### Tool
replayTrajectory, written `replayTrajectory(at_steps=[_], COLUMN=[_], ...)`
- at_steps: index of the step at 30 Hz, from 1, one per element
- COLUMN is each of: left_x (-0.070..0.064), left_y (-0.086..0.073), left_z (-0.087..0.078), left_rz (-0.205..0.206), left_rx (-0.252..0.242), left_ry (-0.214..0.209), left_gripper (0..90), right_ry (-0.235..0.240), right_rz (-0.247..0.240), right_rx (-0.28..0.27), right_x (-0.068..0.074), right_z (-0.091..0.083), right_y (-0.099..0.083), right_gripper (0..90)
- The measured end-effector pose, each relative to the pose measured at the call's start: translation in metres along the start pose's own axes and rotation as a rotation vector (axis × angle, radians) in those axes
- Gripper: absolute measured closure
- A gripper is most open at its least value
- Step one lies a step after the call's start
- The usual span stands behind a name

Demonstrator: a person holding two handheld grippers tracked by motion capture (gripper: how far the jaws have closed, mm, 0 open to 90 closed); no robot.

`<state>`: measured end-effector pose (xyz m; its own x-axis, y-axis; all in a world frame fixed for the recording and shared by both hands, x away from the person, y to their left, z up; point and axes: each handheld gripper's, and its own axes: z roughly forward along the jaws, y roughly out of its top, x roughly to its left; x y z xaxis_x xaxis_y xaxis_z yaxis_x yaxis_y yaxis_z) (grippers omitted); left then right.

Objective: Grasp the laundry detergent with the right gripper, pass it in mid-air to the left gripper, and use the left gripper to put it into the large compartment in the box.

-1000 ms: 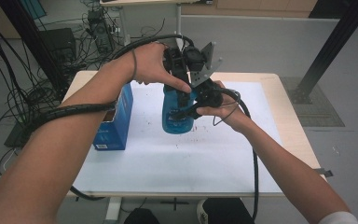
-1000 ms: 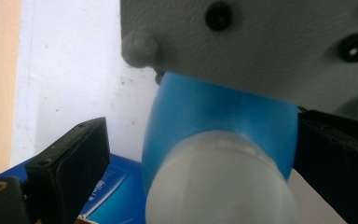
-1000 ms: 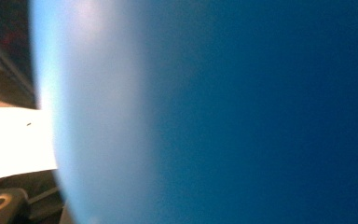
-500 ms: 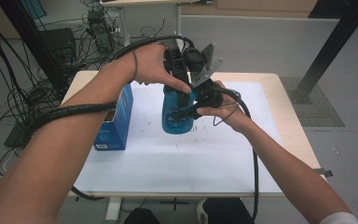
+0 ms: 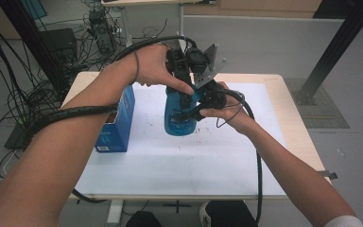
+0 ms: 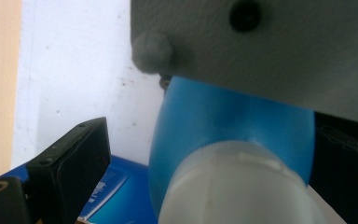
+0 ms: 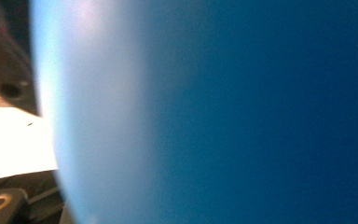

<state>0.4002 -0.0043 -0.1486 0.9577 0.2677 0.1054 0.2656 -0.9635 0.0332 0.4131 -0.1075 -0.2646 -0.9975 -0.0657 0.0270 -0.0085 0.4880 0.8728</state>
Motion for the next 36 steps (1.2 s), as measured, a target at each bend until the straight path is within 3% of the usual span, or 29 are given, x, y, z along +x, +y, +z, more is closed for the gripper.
replayTrajectory(at_steps=[36], left_x=[-0.0016], left_y=[-0.0017], left_z=[-0.0001], left_rz=[-0.002], left_rx=[-0.007], left_ry=[0.002], left_gripper=[5.3], right_ry=[-0.019], right_rz=[-0.011], right_rx=[0.004], right_x=[-0.0011], right_z=[0.0], right_y=[0.0001], right_gripper=[43.5])
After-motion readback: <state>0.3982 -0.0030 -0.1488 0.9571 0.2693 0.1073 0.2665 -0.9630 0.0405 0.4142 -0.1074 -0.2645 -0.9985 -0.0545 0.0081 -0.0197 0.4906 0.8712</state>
